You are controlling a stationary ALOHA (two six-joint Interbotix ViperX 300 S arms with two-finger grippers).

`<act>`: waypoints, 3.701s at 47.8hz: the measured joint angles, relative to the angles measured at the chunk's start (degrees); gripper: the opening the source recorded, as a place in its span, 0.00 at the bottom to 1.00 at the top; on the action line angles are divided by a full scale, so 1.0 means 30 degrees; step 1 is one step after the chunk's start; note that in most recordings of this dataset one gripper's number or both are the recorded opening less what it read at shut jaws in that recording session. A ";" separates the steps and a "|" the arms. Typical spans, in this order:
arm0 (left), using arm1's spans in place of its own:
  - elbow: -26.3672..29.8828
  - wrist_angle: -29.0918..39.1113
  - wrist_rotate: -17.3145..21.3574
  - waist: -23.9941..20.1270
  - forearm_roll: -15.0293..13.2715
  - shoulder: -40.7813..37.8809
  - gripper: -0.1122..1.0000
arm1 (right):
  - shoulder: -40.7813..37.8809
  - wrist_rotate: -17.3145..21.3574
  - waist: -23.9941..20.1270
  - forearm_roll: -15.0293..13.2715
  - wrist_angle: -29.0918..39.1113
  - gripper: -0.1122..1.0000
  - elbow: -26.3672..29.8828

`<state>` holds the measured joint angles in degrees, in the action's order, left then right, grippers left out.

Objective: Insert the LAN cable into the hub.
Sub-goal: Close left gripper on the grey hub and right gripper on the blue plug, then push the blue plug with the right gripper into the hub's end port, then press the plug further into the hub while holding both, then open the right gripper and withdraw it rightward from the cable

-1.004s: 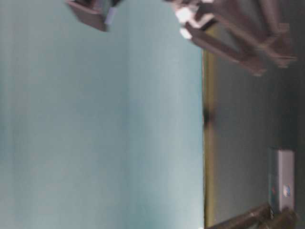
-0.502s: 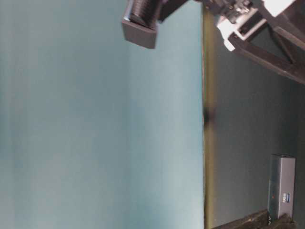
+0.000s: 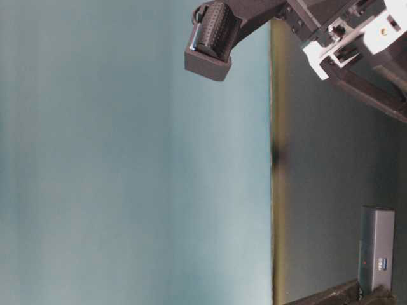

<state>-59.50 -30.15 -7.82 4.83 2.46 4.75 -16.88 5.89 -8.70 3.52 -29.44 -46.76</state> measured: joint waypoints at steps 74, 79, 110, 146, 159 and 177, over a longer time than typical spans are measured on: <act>0.2549 0.3252 0.0146 -0.0059 0.0000 0.0176 0.35 | 0.4570 0.0000 0.0234 -0.0059 0.3867 0.22 0.0000; 0.2578 0.3252 0.0146 -0.0117 0.0000 0.0117 0.35 | 0.4424 0.0000 0.0205 -0.0088 0.3867 0.22 0.0234; 0.3604 0.3486 0.0762 -0.0264 0.0000 -0.0762 0.35 | 0.4248 0.0000 0.0029 -0.0117 0.3955 0.22 0.0293; 0.4424 0.4365 0.1289 -0.0469 0.0000 -0.1377 0.35 | 0.3604 -0.0586 0.0176 -0.0439 0.5039 0.22 0.1143; 0.4424 0.4248 0.1289 -0.0498 0.0000 -0.1553 0.35 | 0.3516 -0.0557 0.0264 -0.0439 0.5244 0.22 0.1230; 0.4424 0.4482 0.1289 -0.0557 0.0000 -0.1553 0.35 | 0.3486 -0.0557 0.0322 -0.0439 0.5859 0.23 0.1348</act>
<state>-46.23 -16.70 -3.96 3.16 2.46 0.09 -6.42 4.22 -7.73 2.20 -11.87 -42.71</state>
